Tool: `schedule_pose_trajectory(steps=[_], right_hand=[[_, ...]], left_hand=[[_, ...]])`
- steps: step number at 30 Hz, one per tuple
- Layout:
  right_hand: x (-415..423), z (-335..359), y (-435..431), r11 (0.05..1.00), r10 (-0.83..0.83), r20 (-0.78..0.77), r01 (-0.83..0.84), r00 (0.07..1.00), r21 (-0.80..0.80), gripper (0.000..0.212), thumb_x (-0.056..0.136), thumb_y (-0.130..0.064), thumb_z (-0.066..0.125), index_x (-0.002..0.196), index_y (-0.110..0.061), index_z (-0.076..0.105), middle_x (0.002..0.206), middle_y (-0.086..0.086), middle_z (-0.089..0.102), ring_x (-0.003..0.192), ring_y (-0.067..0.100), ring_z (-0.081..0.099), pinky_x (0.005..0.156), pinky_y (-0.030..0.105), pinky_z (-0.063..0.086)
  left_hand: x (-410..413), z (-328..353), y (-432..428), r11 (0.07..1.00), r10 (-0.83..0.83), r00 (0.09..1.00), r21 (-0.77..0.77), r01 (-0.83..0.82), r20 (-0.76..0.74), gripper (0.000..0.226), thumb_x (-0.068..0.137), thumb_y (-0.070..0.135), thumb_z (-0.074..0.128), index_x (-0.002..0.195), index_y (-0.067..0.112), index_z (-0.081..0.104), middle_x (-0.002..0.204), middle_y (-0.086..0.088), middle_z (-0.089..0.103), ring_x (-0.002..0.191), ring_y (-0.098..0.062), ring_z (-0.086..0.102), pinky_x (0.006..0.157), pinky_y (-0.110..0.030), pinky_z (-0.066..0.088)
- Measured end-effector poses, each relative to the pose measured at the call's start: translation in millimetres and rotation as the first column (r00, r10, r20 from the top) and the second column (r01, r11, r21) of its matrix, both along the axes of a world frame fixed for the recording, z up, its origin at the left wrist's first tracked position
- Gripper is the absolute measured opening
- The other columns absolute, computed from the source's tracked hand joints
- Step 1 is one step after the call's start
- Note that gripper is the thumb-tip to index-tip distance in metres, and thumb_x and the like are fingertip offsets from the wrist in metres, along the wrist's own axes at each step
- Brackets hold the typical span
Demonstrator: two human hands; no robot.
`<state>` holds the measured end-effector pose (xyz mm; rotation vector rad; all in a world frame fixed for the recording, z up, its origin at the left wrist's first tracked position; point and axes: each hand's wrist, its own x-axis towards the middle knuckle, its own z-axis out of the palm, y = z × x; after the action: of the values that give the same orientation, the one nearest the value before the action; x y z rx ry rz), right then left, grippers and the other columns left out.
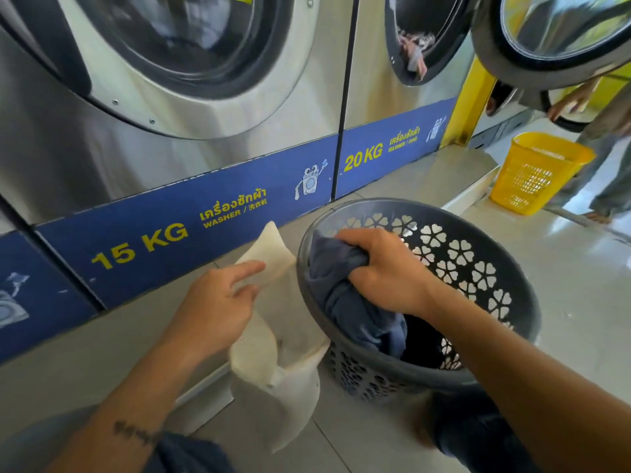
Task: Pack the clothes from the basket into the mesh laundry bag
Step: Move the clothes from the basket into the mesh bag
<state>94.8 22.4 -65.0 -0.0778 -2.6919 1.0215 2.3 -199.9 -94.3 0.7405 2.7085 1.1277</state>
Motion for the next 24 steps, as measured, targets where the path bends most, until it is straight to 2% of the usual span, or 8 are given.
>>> schedule_pose_trajectory(steps=[3,5,9,11,14,17,20,24], right_hand=[[1.6,7.9,-28.2,0.987,-0.043,-0.098,0.027,0.994,-0.157,0.019,0.062,-0.005,0.046,0.068,-0.022,0.054,0.063,-0.014,0.060,0.063,-0.001,0.052,0.058,0.023,0.042],[2.2,8.9,-41.0,0.988,-0.001,-0.079,-0.011,0.997,-0.156,0.022,0.069,-0.003,0.056,0.077,-0.024,0.058,0.068,-0.024,0.061,0.069,-0.008,0.055,0.064,0.015,0.042],[2.2,-7.6,-53.5,0.972,0.226,0.337,-0.234,0.914,-0.017,0.057,0.084,-0.014,0.070,0.138,-0.019,0.053,0.117,0.005,0.072,0.107,0.022,0.067,0.096,0.044,0.052],[-1.1,-14.6,-49.7,0.971,0.233,0.270,-0.239,0.934,-0.010,0.057,0.083,-0.003,0.061,0.138,-0.019,0.055,0.115,0.008,0.072,0.104,0.026,0.068,0.094,0.046,0.054],[-7.7,-17.9,-30.5,0.971,0.082,0.092,-0.100,0.992,0.215,0.065,0.078,-0.004,0.059,0.140,-0.023,0.055,0.134,0.005,0.060,0.121,0.027,0.056,0.103,0.044,0.048],[-8.0,-34.3,-15.0,0.916,-0.103,0.325,-0.038,0.940,0.399,0.081,0.080,-0.037,0.066,0.151,-0.038,0.026,0.154,0.008,0.031,0.140,0.035,0.029,0.113,0.056,0.033],[-5.9,-51.1,-15.7,0.988,0.008,0.378,-0.065,0.926,0.138,0.064,0.081,-0.044,0.058,0.142,-0.042,0.036,0.131,0.003,0.057,0.118,0.030,0.057,0.098,0.050,0.050],[-8.6,-50.5,-27.8,0.950,-0.063,0.157,0.011,0.986,0.312,0.034,0.078,-0.037,0.057,0.112,-0.036,0.055,0.101,-0.003,0.063,0.089,0.029,0.064,0.074,0.045,0.056]], left_hand=[[2.0,-2.3,-0.5,0.998,0.004,1.000,0.069,-0.006,0.022,0.038,0.094,0.011,0.055,0.126,0.030,0.065,0.126,0.008,0.065,0.115,-0.011,0.059,0.089,-0.022,0.039],[-0.4,-1.5,-1.5,0.995,0.004,1.000,0.095,-0.007,0.024,0.039,0.094,0.009,0.054,0.123,0.031,0.066,0.119,0.010,0.068,0.108,-0.010,0.063,0.087,-0.025,0.042],[-6.8,-2.3,-4.5,0.997,-0.012,0.999,0.074,0.015,-0.042,0.040,0.092,0.002,0.054,0.119,0.025,0.070,0.115,0.004,0.072,0.110,-0.015,0.063,0.090,-0.025,0.043],[-8.5,-4.8,-5.4,1.000,0.003,0.997,0.010,-0.003,-0.082,0.040,0.091,0.000,0.053,0.121,0.021,0.069,0.120,0.000,0.070,0.115,-0.019,0.060,0.087,-0.020,0.037],[-8.0,-7.2,-5.5,1.000,-0.001,0.997,-0.005,0.000,-0.076,0.040,0.091,0.003,0.053,0.124,0.022,0.068,0.122,0.002,0.069,0.117,-0.018,0.059,0.088,-0.020,0.036],[-6.7,-7.7,-4.5,1.000,-0.003,0.997,-0.010,0.003,-0.071,0.040,0.090,0.005,0.055,0.124,0.025,0.067,0.124,0.004,0.068,0.119,-0.017,0.058,0.088,-0.019,0.035],[-4.3,-7.1,-3.9,1.000,-0.001,0.997,-0.030,-0.001,-0.078,0.040,0.089,0.007,0.057,0.121,0.028,0.068,0.121,0.003,0.069,0.118,-0.020,0.059,0.086,-0.021,0.037],[-0.9,-6.7,-4.0,0.998,-0.029,0.999,-0.055,0.027,-0.040,0.044,0.090,0.010,0.054,0.129,0.028,0.062,0.133,0.007,0.062,0.128,-0.015,0.052,0.101,-0.024,0.037]])
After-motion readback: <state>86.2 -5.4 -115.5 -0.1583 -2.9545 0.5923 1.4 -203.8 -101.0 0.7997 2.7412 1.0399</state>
